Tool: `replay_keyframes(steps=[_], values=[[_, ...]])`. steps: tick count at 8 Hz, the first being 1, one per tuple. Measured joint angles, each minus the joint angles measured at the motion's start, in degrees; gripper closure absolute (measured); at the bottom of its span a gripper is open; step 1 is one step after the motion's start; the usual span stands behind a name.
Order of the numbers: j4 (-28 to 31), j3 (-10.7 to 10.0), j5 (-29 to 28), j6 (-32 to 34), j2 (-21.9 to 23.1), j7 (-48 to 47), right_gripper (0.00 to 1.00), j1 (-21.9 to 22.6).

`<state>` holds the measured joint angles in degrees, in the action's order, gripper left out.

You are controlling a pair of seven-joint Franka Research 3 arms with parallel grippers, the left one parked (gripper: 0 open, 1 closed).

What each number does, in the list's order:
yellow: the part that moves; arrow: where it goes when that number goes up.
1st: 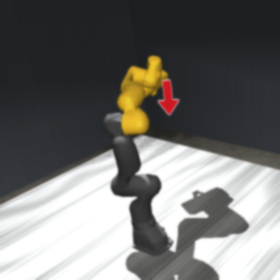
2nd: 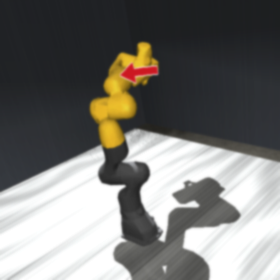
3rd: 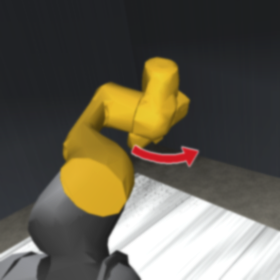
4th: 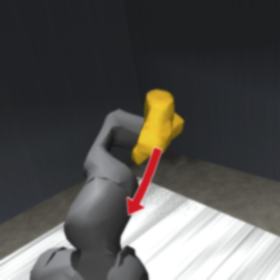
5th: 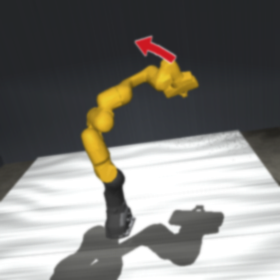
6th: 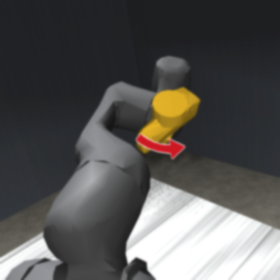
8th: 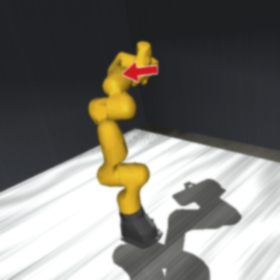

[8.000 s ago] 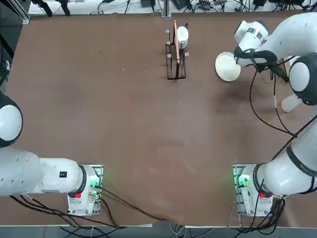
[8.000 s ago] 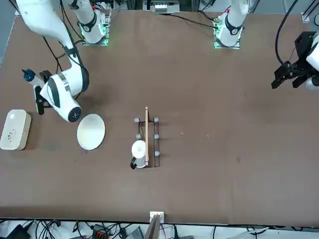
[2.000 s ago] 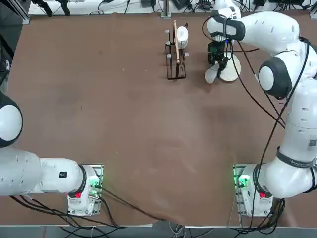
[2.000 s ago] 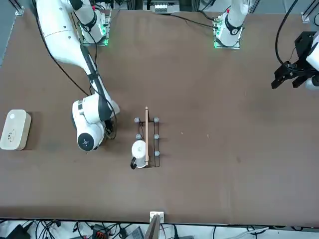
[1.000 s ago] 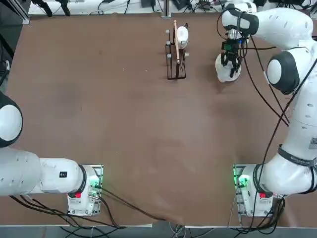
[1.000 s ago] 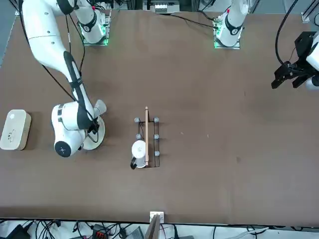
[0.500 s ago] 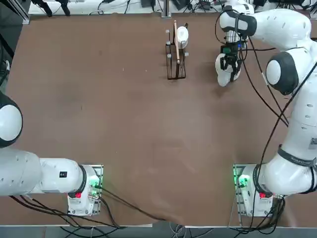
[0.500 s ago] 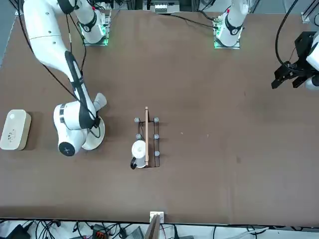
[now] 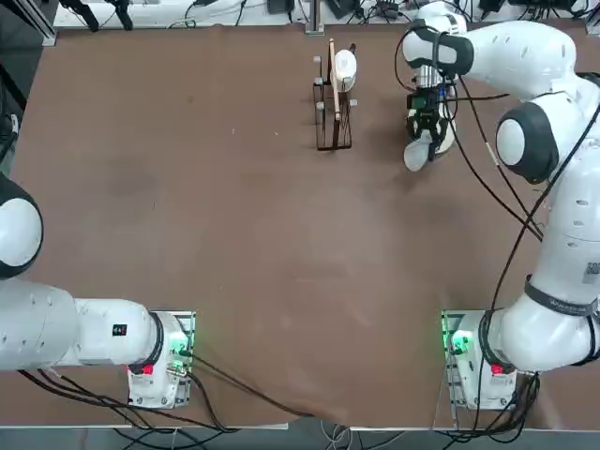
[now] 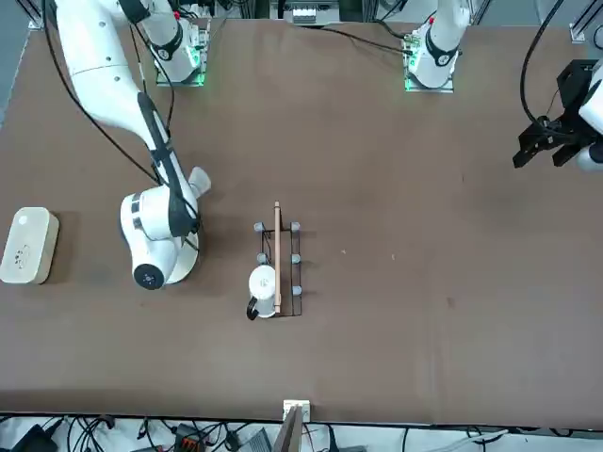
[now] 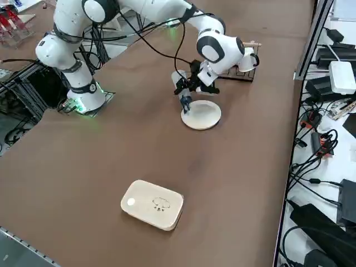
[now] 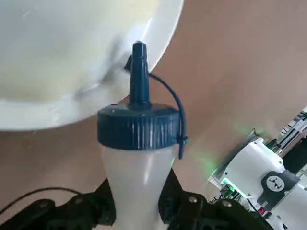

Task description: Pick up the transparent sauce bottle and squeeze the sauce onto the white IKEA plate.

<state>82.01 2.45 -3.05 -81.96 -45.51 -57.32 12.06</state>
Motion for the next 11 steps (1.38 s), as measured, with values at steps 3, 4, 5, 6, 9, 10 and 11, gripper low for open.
replay_keyframes(steps=[3,4,5,6,9,10,11], values=[[0.0,0.0,-1.4,-2.5,0.0,-0.5,0.63,0.8],[0.0,-0.1,-1.4,-4.1,0.0,-0.5,0.63,0.7],[-0.1,-0.3,-1.4,-6.2,0.0,-0.5,0.63,0.6],[-0.3,-0.4,-1.4,-8.5,0.0,-0.5,0.63,0.3],[-3.5,-0.6,-1.4,-12.1,-1.6,-0.4,0.63,-0.9],[-5.4,-0.6,-1.4,-12.2,-2.3,-0.4,0.63,-1.4],[-6.6,-0.7,-1.4,-12.2,-2.4,-1.4,0.63,-1.9]])
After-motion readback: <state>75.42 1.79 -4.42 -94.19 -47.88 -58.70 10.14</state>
